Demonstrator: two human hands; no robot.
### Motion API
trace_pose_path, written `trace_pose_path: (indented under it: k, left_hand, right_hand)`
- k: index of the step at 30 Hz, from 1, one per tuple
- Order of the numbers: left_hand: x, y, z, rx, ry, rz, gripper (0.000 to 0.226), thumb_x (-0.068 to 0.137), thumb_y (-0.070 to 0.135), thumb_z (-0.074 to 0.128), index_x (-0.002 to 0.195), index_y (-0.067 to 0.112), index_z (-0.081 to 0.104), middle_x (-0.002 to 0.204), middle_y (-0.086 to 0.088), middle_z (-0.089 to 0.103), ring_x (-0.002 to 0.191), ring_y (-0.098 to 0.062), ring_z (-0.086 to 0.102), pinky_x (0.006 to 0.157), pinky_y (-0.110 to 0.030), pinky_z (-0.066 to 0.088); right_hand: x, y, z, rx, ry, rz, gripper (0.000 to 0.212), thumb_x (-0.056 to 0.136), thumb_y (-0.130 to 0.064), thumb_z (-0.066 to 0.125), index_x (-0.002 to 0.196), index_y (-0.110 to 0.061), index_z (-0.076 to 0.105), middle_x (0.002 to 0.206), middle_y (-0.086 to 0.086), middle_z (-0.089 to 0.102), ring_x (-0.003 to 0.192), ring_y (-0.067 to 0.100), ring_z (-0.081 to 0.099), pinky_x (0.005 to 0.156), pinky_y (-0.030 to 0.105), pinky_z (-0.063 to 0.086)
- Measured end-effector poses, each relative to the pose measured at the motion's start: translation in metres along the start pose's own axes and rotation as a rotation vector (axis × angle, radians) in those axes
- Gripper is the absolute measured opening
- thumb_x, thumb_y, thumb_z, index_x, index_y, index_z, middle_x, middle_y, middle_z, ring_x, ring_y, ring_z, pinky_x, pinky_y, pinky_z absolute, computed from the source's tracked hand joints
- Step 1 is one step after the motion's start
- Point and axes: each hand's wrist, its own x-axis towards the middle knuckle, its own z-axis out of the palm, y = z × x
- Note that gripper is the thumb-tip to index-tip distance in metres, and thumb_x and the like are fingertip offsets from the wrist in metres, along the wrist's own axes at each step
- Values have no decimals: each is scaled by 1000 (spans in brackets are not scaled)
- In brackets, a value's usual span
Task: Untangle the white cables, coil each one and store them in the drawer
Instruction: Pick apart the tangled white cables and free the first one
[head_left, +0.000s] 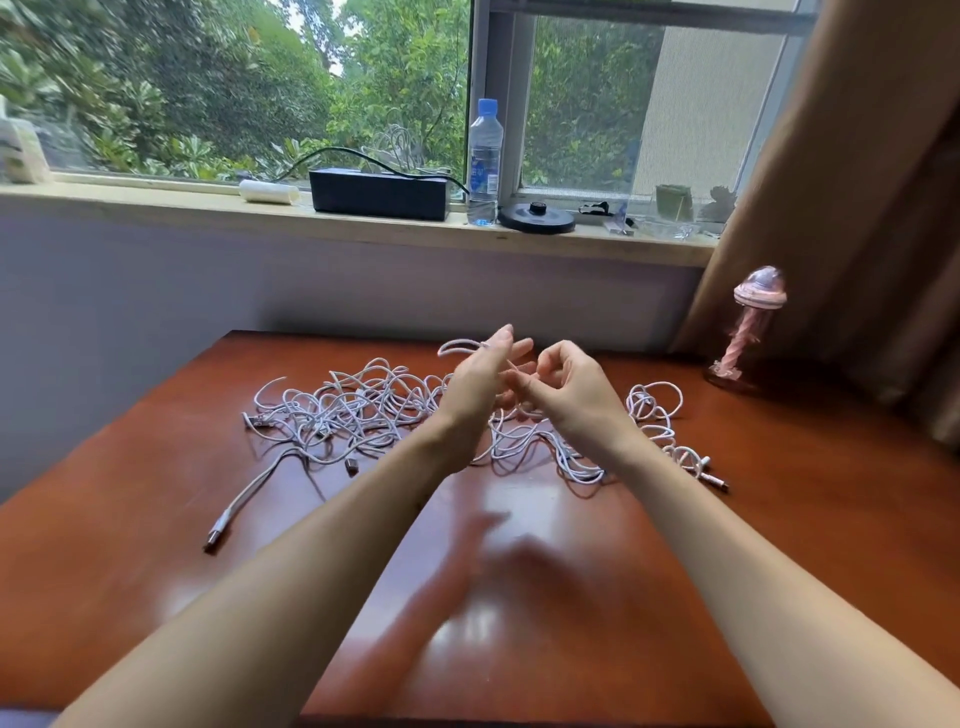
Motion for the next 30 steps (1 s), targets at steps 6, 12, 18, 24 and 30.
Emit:
trace_pose_path:
  k: [6,12,18,24,30]
  left_hand:
    - [4,15,-2,-271,-46,-95,47,111,40,22,128,11,55,123,-7,72,116,-28,67,103,-53,49]
    - [3,22,-17,-441,35,-95,47,110,43,25,120,12,59,84,-4,66,62,-15,60,61,-29,50]
    - [1,17,-27,-392,-38,-160,46,109,45,30,95,13,59,61,2,28,46,-8,19,38,-17,14]
    - [-9,4,-38,-82,-177,-204,50,108,43,32,72,15,52,64,0,18,50,-10,9,46,-20,4]
    - [-21,3,-42,113,-316,-231,50,106,47,35,72,15,51,73,-5,14,51,-9,13,47,-23,4]
  right_hand:
    - [-19,8,12,117,-121,93,21,99,-26,64,98,-8,52,67,6,69,52,12,55,52,22,43]
    - [-29,22,15,216,-91,151,35,96,-44,54,81,-13,54,61,-7,45,53,7,37,52,19,31]
    - [-32,37,21,420,-83,252,14,101,-19,57,99,-7,62,75,1,58,63,9,52,62,19,47]
    - [-18,43,13,345,20,298,18,105,-9,49,105,-10,67,90,6,72,78,16,67,68,23,52]
    - [5,24,4,-204,-10,-134,47,96,5,51,128,-26,64,127,-10,65,114,0,59,92,16,48]
